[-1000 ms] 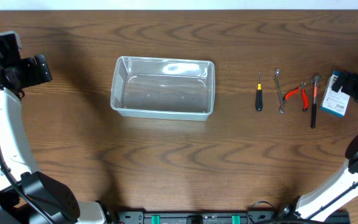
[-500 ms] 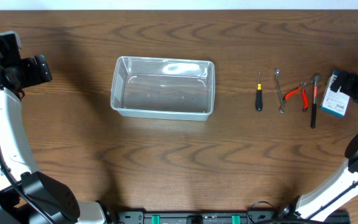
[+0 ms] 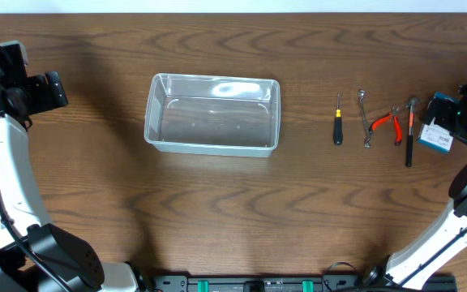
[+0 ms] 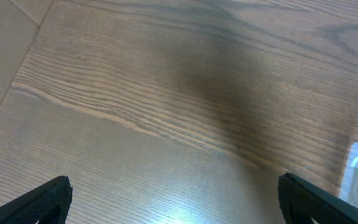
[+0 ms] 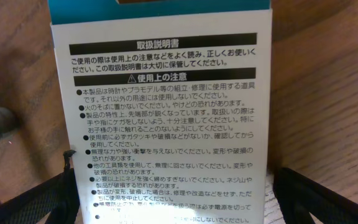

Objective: Pack container
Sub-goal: 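Lower the right gripper onto the white boxed package and grasp it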

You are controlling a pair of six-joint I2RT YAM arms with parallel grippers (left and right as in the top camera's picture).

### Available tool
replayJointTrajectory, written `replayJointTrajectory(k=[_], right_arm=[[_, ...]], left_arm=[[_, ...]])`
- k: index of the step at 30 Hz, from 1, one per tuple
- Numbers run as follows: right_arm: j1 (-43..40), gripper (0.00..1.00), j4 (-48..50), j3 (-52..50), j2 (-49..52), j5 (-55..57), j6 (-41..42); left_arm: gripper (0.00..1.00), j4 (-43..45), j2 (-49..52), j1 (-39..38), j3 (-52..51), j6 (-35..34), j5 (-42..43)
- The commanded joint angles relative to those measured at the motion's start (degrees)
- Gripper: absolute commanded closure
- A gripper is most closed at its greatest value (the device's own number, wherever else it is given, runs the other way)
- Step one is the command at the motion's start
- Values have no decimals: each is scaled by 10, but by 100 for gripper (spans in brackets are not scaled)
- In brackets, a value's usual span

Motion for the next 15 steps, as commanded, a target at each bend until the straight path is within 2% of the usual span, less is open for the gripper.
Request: replayJointTrajectory(k=[1, 15], right_arm=[[5, 1, -8, -2, 22, 1, 12], [4, 18, -31, -2, 22, 1, 12]], left_arm=[[2, 0, 4, 2, 4, -3, 3], [2, 0, 4, 2, 4, -3, 3]])
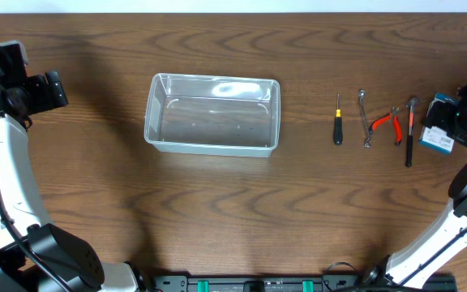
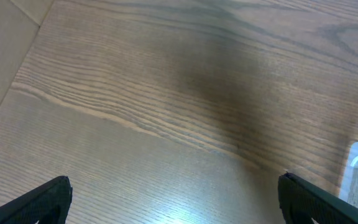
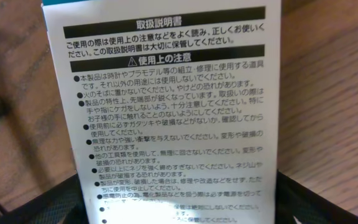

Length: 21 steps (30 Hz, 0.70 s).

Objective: Pack container
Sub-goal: 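Lower the right gripper onto the white boxed package and grasp it, then carry the package left and lower it into the container's right side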

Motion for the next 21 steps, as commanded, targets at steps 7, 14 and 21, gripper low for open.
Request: replayJointTrajectory(k=[7, 14, 21], right_arm=[[3, 27, -12, -2, 22, 11, 10], [3, 33, -20, -2, -1, 32, 10], [18, 40, -36, -2, -89, 3, 21]], left_arm=[[2, 0, 4, 2, 4, -3, 3], [2, 0, 4, 2, 4, -3, 3], [2, 0, 4, 2, 4, -3, 3]])
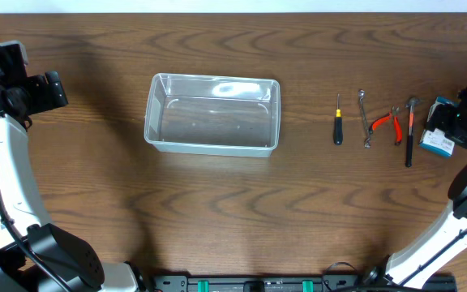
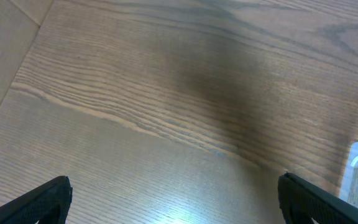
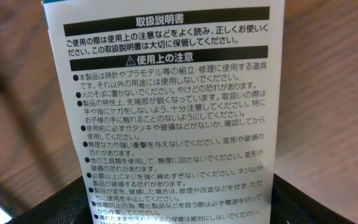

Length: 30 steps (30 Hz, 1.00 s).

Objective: Pack container
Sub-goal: 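Carry the package left and lower it into the container's right side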

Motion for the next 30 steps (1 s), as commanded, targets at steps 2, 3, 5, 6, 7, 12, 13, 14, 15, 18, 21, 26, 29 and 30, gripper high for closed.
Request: replayJointTrajectory(k=[2, 3, 5, 6, 7, 12, 13, 14, 15, 18, 21, 26, 29, 30], right_arm=[[33, 42, -6, 0, -112, -15, 10], [40, 43, -7, 0, -128, -15, 10], [62, 45, -13, 0, -172, -15, 10], [76, 45, -16, 0, -198, -15, 10], [94, 47, -18, 0, -222, -15, 10], [202, 52, -25, 0, -318, -15, 10], [230, 52, -26, 0, -332, -15, 11], [259, 52, -26, 0, -343, -15, 15], [284, 52, -26, 0, -349, -15, 23], [367, 54, -26, 0, -353, -15, 51], [445, 55, -25, 0, -339, -14, 69], [546, 57, 7, 0, -290, -8, 114], [594, 56, 33, 0, -245, -9, 144], [605, 56, 41, 0, -231, -8, 144]], left_arm=[[2, 0, 4, 2, 4, -3, 3], [2, 0, 4, 2, 4, -3, 3], [2, 0, 4, 2, 4, -3, 3], [2, 0, 4, 2, 4, -3, 3], [2, 0, 4, 2, 4, -3, 3], [2, 0, 4, 2, 4, -3, 3], [2, 0, 4, 2, 4, -3, 3], [2, 0, 4, 2, 4, -3, 3], [2, 0, 4, 2, 4, -3, 3], [2, 0, 4, 2, 4, -3, 3], [2, 0, 4, 2, 4, -3, 3], [2, 0, 4, 2, 4, -3, 3], [2, 0, 4, 2, 4, -3, 3], [2, 0, 4, 2, 4, -3, 3]])
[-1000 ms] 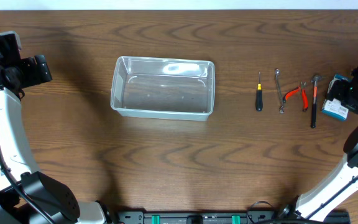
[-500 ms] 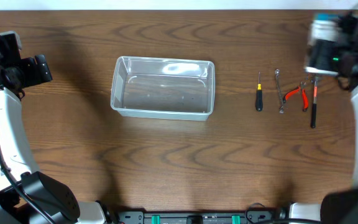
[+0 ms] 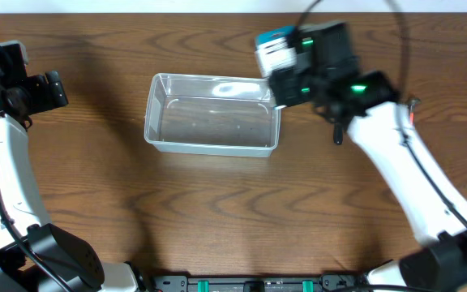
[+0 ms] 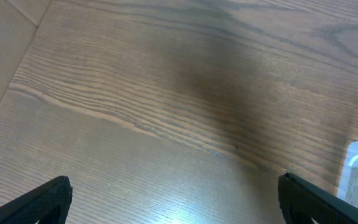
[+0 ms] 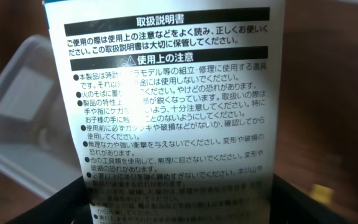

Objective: Pack container
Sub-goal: 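Carry the package left and lower it into the container's right side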

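A clear plastic container (image 3: 212, 115) stands at the table's middle. My right gripper (image 3: 286, 61) is shut on a blue and white card package (image 3: 274, 48) and holds it above the container's far right corner. In the right wrist view the package's white back with printed text (image 5: 166, 99) fills the frame, with the container's rim (image 5: 23, 81) behind it on the left. A small black screwdriver (image 3: 338, 132) shows below the right arm; the other tools are hidden by the arm. My left gripper (image 4: 174, 205) is open over bare wood at the far left.
The right arm (image 3: 396, 154) stretches across the right half of the table. The container's corner shows at the right edge of the left wrist view. The left arm (image 3: 6, 162) stands along the left edge.
My right gripper has moved with the package from the table's far right to above the container's far right corner. The left arm has not moved.
My right gripper stood open round the package lying at the far right of the table. Then its fingers sat lower and closer around it. By the last earlier moment it was shut on the package, and now holds it over the container.
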You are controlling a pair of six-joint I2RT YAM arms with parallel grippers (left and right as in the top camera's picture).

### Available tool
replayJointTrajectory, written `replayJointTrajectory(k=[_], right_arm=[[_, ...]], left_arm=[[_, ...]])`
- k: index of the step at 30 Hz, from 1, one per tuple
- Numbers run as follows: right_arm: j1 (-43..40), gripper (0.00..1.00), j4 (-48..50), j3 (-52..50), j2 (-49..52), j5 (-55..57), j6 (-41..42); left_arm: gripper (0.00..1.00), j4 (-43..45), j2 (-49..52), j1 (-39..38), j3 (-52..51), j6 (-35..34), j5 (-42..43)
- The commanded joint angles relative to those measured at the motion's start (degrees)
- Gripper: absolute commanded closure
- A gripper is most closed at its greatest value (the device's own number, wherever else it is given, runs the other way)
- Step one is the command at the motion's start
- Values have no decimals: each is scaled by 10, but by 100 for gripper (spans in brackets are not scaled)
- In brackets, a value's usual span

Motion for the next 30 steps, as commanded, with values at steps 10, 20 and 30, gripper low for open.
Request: replayJointTrajectory(k=[10, 20, 30], right_arm=[[89, 62, 64, 2, 165, 23, 154], [89, 59, 11, 2, 181, 75, 253], [90, 1, 41, 3, 176, 75, 160]], left_arm=[[2, 0, 4, 2, 4, -3, -1], [2, 0, 4, 2, 4, -3, -1], [2, 0, 4, 2, 4, -3, -1]])
